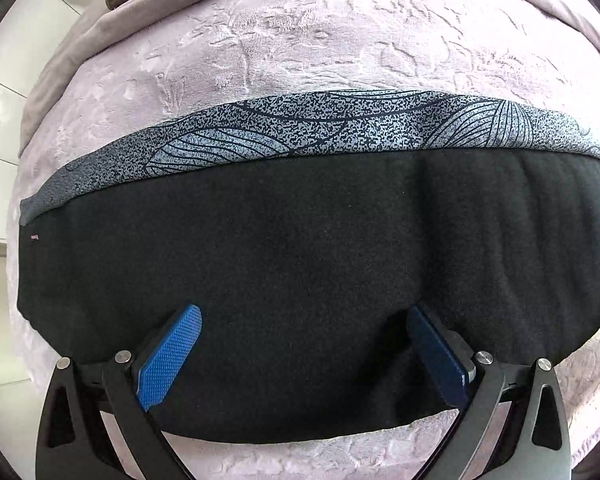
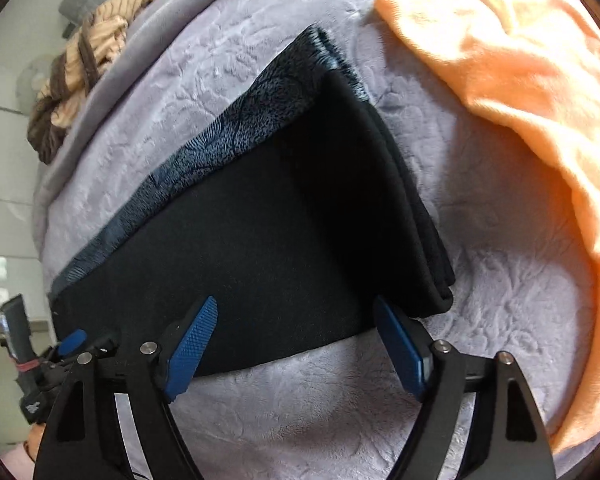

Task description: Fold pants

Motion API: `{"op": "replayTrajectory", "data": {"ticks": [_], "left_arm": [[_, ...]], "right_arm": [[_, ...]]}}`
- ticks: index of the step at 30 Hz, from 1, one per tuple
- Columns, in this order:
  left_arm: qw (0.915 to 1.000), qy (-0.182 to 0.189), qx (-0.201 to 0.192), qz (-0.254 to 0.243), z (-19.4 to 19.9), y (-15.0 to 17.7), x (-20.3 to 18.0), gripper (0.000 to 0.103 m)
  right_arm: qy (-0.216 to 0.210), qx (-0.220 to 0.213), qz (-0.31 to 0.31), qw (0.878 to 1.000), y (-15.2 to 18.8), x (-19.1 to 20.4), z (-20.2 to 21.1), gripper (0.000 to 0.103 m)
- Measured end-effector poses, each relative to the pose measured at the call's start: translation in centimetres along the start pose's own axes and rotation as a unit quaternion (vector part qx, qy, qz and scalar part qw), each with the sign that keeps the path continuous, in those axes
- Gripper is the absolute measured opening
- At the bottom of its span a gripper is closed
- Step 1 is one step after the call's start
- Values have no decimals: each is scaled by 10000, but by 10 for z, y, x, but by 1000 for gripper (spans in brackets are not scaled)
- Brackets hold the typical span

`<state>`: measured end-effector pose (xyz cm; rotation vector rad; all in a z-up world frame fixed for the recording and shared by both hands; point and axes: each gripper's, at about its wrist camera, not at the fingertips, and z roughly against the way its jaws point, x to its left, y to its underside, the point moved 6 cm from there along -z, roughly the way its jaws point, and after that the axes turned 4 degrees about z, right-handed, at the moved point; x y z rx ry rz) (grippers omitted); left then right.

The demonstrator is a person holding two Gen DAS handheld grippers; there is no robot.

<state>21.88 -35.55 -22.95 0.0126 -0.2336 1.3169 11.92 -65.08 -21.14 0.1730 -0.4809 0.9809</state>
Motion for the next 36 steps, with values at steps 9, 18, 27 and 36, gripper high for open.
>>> {"op": "replayTrajectory", "data": {"ticks": [9,18,27,36], "left_arm": [[9999,-118,-64,-102,4,-1,-18,103],[9995,-251,-91,-153,10,0,-35,103],[9989,-376,-133,-251,15,0,-47,103],[9985,-341,-160,-386,28,-3,-54,103]], "right_arm": [[-575,-325,-491,9966,12,-7,20,83],[-1233,-400,-968,9868,39,-18,31,83],[-1573,-423,-1168,9797,40,-27,28,83],[-2036,-468,-1614,9645,40,-36,31,72]]}}
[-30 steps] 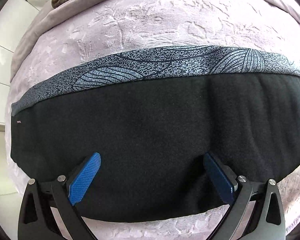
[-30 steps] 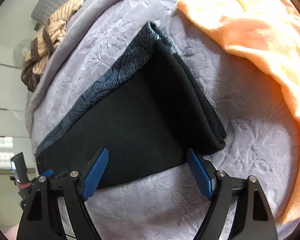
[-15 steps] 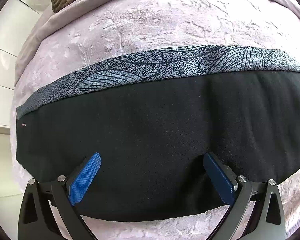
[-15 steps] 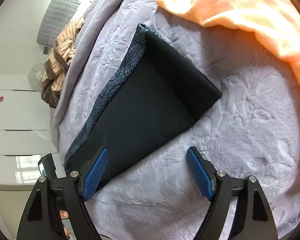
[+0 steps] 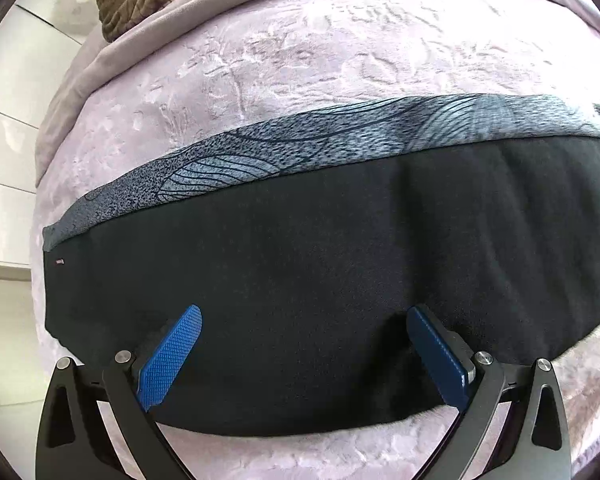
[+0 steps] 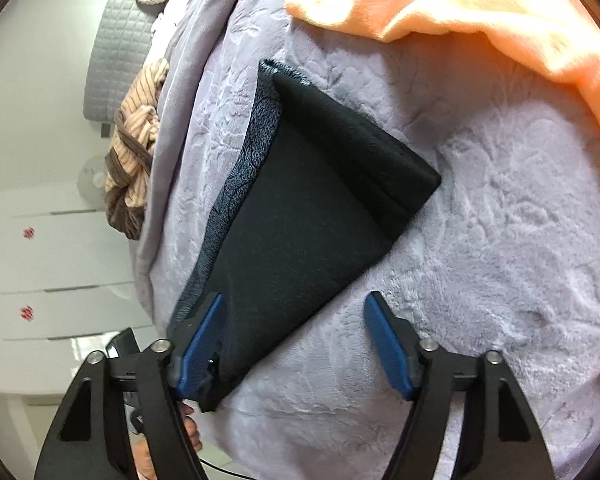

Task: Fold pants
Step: 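Press the folded trousers flat with the right gripper, left gripper hovering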

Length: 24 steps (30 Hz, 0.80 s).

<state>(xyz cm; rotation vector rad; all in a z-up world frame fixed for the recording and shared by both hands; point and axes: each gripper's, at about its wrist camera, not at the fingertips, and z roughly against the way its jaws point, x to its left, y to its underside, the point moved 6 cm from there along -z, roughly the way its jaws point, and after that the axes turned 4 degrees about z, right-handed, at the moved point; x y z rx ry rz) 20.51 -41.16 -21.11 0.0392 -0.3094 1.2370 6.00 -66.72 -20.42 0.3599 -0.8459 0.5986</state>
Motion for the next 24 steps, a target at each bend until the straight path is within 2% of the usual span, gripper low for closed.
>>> {"op": "replayTrajectory", "data": {"ticks": [3,8,16,24], "left_arm": [[9996,280,-69,5,16,-2,-12,103],[9984,505,-161,-211,33,-9,-42,103],[9969,652,-155,-417,41,-13,-81,103],[9966,677,-149,-454,44,-16,-94,103]], "right_arm": [[11,-86,-57,9999,-1,-3,5,72],[8,-214,-103,9997,-9,-3,9,72],[199,-302,-136,9993,-16,-7,10,72],[139,-314,-239,9991,-27,-15,4,72]]}}
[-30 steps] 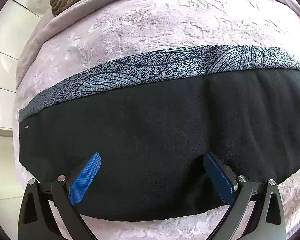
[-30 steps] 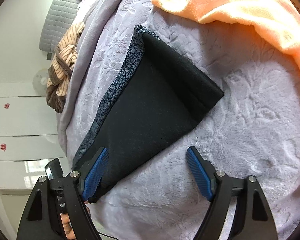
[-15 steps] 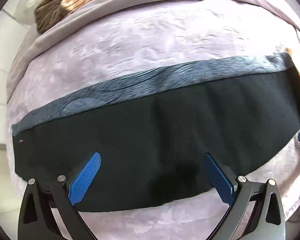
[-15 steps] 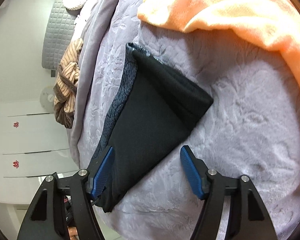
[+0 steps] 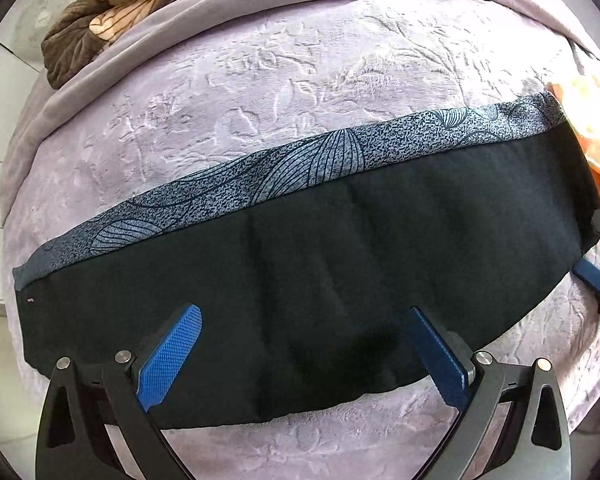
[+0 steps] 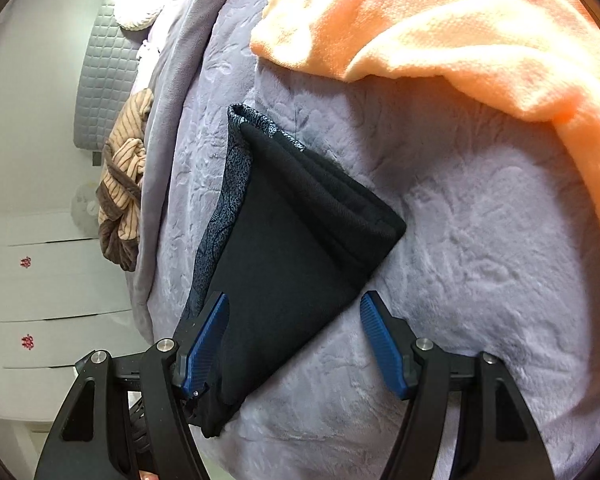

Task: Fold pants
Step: 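Press the folded trousers flat with the right gripper, left gripper hovering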

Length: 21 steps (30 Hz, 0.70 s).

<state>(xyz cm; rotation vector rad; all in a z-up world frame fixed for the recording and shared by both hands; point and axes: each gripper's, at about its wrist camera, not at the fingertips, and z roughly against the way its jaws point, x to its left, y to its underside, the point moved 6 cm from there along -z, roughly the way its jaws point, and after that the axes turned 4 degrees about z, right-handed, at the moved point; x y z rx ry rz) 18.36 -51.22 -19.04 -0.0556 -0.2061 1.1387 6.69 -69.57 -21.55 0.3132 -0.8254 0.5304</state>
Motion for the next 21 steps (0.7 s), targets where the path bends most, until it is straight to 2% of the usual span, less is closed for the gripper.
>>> {"op": "replayTrajectory", "data": {"ticks": [12,21], "left_arm": [[10000,-25,48,-62,0,2,-13,103],[9999,-49,71,-122,-3,4,-16,103]], "right_arm": [[-398,-13,376,9985,-18,27,-5,72],[-412,2,593,9974,-15,35,-4,72]]}}
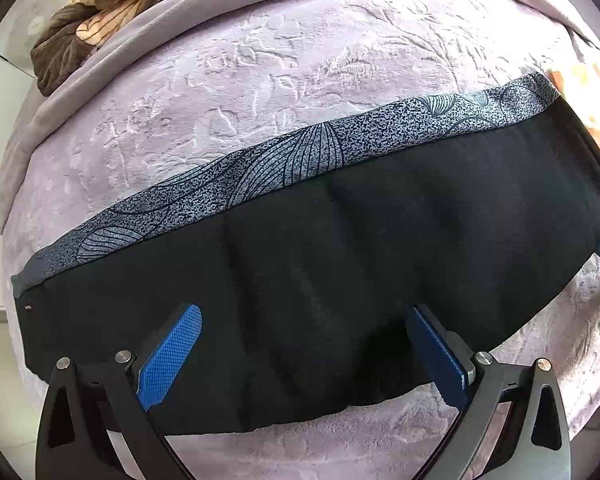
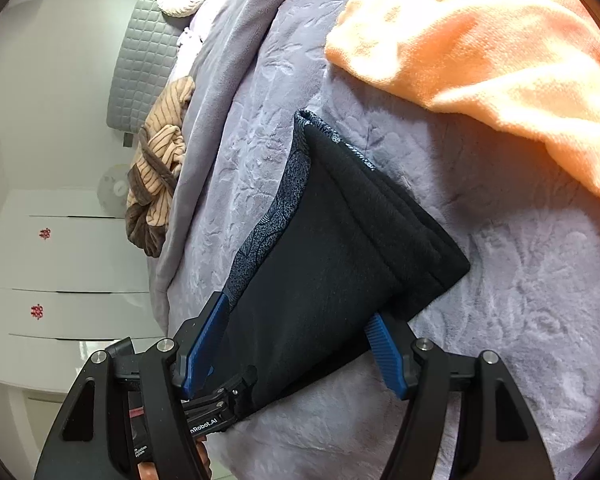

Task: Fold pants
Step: 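Press the folded trousers flat with the right gripper, left gripper hovering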

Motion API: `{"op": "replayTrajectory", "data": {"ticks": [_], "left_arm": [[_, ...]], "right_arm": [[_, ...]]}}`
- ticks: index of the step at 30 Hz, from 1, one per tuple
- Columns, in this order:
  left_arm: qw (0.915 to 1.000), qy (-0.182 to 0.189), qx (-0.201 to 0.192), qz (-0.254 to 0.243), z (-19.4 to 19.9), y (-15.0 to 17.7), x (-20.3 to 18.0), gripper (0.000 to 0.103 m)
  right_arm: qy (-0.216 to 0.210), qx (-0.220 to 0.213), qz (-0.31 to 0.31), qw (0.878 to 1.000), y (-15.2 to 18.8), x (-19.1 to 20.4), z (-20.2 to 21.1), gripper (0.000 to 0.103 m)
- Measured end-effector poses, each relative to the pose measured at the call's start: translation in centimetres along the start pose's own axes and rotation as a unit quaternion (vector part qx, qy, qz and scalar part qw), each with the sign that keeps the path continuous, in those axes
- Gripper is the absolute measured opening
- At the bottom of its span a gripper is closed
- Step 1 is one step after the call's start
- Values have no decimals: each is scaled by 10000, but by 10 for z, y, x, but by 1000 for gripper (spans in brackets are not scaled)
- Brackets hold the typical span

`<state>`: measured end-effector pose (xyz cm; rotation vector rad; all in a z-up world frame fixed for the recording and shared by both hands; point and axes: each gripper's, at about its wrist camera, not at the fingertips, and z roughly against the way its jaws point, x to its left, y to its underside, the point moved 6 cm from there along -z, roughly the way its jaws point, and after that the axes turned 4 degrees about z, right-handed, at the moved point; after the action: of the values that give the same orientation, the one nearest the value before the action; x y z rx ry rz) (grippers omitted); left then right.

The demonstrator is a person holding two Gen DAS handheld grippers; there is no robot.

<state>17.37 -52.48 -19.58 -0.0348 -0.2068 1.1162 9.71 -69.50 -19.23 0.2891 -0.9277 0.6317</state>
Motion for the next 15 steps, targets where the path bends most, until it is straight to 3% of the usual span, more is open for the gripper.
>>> {"op": "replayTrajectory", "data": {"ticks": [15], "left_arm": [[10000,-11,-52,-42,3,1,-8,103]], "right_arm": [[380,48,127,9992,15,-21,1,72]]}}
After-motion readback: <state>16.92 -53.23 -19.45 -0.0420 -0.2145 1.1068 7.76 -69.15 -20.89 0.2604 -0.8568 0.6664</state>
